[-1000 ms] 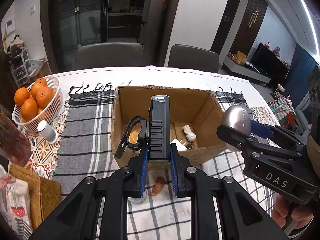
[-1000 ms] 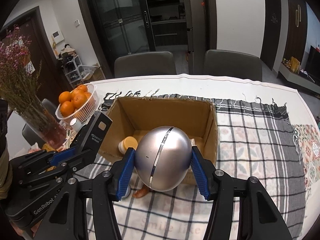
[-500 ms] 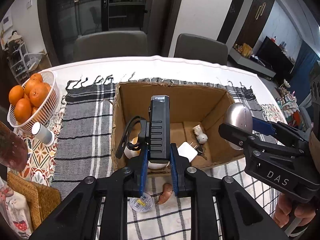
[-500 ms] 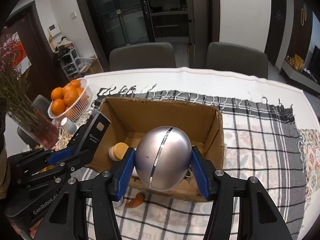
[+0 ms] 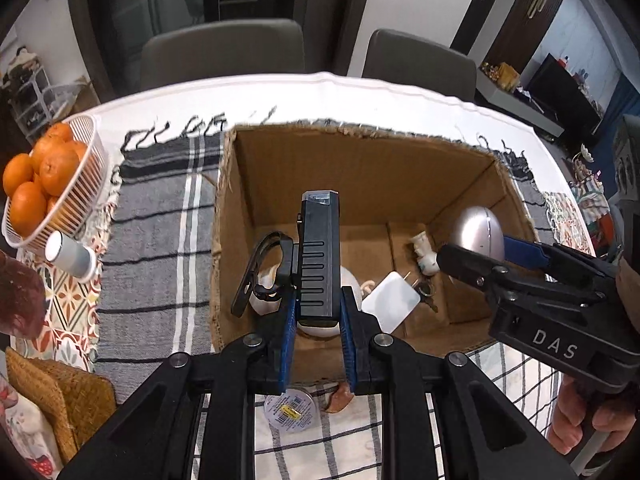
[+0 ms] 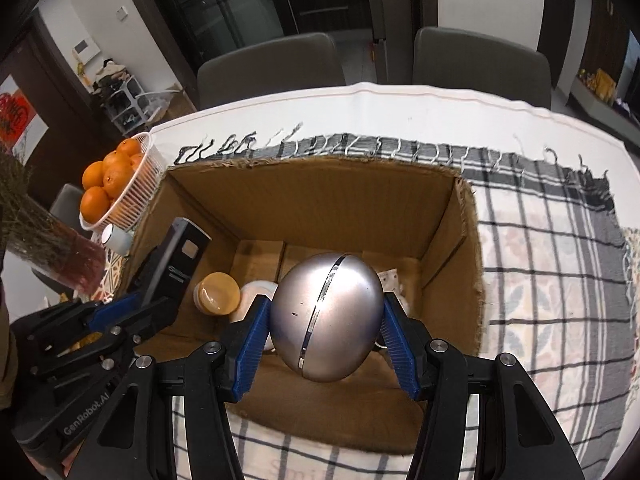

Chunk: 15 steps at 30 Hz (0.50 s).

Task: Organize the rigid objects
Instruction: 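Open the right tool over the box while the left tool releases the black device inside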

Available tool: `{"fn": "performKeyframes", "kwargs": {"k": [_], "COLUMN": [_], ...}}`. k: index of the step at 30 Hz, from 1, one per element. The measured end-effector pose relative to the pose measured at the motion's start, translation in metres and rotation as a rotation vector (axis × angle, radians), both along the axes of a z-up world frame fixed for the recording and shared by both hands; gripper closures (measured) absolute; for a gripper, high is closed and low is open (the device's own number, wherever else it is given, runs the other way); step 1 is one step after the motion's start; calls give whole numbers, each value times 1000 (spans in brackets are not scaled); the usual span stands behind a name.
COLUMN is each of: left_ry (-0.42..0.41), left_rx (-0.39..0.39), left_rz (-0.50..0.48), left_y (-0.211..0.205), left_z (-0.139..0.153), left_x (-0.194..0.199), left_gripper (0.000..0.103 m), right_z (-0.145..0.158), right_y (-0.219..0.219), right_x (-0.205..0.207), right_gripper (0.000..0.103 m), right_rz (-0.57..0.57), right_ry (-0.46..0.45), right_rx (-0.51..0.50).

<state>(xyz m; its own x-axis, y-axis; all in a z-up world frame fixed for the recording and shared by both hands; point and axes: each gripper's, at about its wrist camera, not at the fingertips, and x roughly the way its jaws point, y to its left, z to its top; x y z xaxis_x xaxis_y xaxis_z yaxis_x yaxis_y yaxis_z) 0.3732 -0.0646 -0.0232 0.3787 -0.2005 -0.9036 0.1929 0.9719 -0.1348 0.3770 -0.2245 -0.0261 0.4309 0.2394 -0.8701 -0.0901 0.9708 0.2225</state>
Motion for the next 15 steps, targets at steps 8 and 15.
{"fn": "performKeyframes", "kwargs": {"k": [8,15], "left_ry": [-22,-100], "left_rx": [20,40], "left_rz": [6,-4], "left_y": [-1,1], "left_z": [1,20], "left_x": [-4,-24], "left_gripper": [81,81], "right_z": [-2,14], "right_y": [0,0], "right_x": [-1,-18], "right_gripper": [46,46], "right_rz": [5,6], "right_ry": [-6,-79], "right_rx": [-3,-28]}}
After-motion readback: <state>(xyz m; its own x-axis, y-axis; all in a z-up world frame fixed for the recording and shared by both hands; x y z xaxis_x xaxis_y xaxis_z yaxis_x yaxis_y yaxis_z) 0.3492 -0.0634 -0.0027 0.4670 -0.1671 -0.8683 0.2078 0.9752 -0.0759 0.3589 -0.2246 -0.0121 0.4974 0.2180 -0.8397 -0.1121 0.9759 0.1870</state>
